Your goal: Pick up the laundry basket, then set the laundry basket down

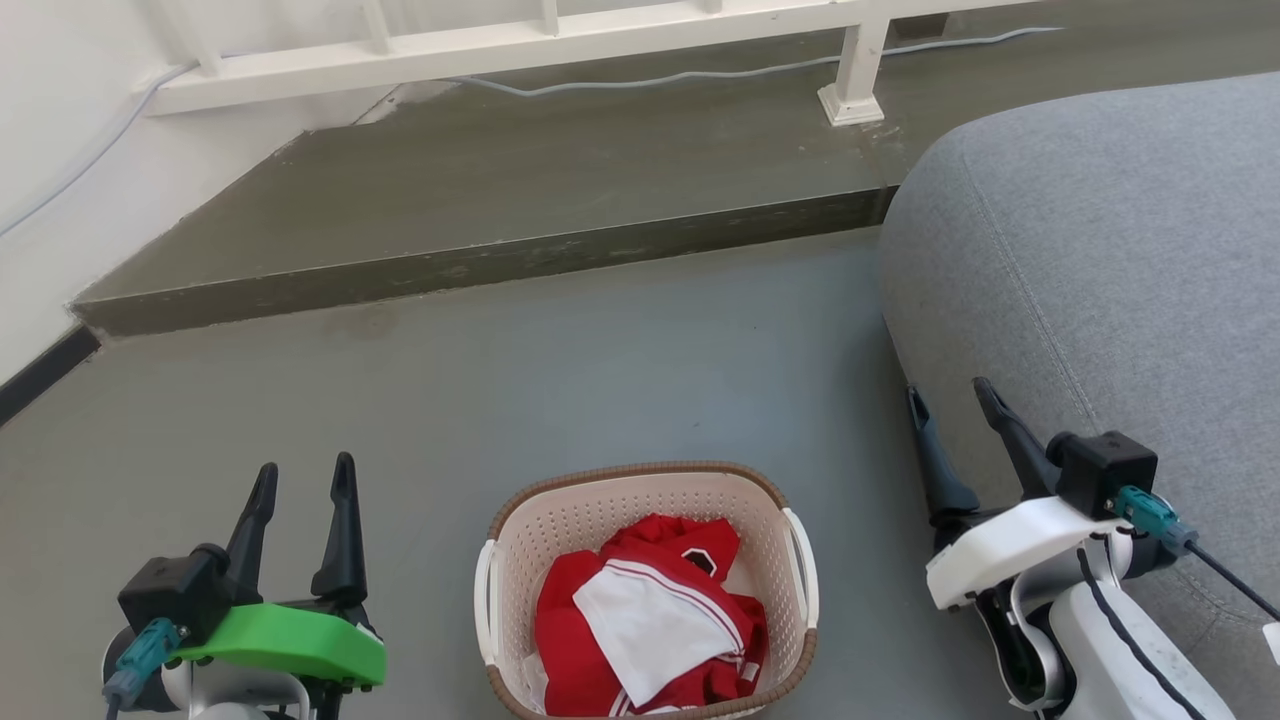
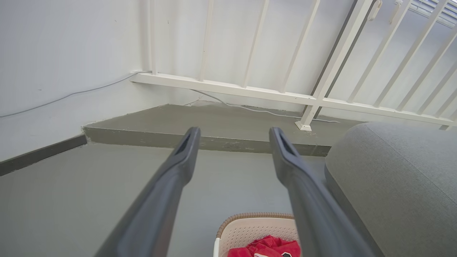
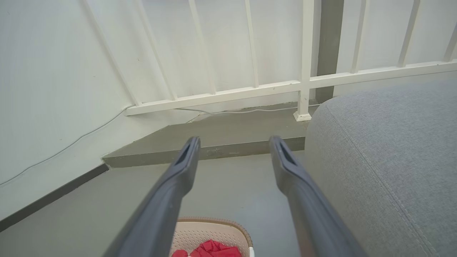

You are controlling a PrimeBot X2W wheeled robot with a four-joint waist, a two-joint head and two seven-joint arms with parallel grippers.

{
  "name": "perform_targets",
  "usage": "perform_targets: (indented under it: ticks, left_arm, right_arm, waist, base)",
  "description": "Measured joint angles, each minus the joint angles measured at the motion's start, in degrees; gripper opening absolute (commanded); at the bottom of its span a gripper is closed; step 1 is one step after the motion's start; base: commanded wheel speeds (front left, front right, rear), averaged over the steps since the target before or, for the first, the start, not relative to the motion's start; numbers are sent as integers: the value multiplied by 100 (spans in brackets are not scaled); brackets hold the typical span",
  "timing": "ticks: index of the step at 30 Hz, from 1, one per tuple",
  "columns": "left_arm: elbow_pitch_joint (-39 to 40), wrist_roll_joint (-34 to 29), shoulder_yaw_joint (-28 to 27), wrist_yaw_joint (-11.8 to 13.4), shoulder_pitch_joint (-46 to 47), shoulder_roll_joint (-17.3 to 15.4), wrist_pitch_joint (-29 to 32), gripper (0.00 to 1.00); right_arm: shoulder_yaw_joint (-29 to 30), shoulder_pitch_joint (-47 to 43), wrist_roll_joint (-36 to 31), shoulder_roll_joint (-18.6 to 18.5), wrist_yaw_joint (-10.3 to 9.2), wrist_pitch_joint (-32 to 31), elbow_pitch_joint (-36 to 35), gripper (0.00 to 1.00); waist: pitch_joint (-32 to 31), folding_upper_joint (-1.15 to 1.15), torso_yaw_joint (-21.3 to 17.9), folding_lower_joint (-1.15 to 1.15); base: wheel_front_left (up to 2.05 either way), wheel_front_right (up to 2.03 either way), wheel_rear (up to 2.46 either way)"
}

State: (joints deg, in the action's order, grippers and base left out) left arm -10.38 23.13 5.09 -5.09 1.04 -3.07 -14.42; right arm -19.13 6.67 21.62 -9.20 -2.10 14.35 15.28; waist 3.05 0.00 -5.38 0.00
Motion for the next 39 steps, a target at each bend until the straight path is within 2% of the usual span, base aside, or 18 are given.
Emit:
perform_targets:
  ticks: [14,15,24,39]
  left_arm:
    - [3,-42,-110,-102,-2,27,0,100]
    - [0,-42,-108,-102,-3,30,0,0]
    - [-268,126,-101,-101,-31,89,69,0]
    - [-368,1205,-198,-101,-31,92,381,0]
  right_arm:
    - [144,-35,-105,86,119,0,-2,100]
    - [152,-35,-110,99,126,0,-1,0]
    - [172,-274,52,204,129,-29,216,0]
    - [461,-274,1198,254,231,-278,160,0]
  waist:
    - [23,0,22,0]
    - [26,0,21,0]
    - [19,0,31,0]
    - [-33,0,117,0]
  base:
    - [0,0,0]
    - [0,0,0]
    - [0,0,0]
    - [0,0,0]
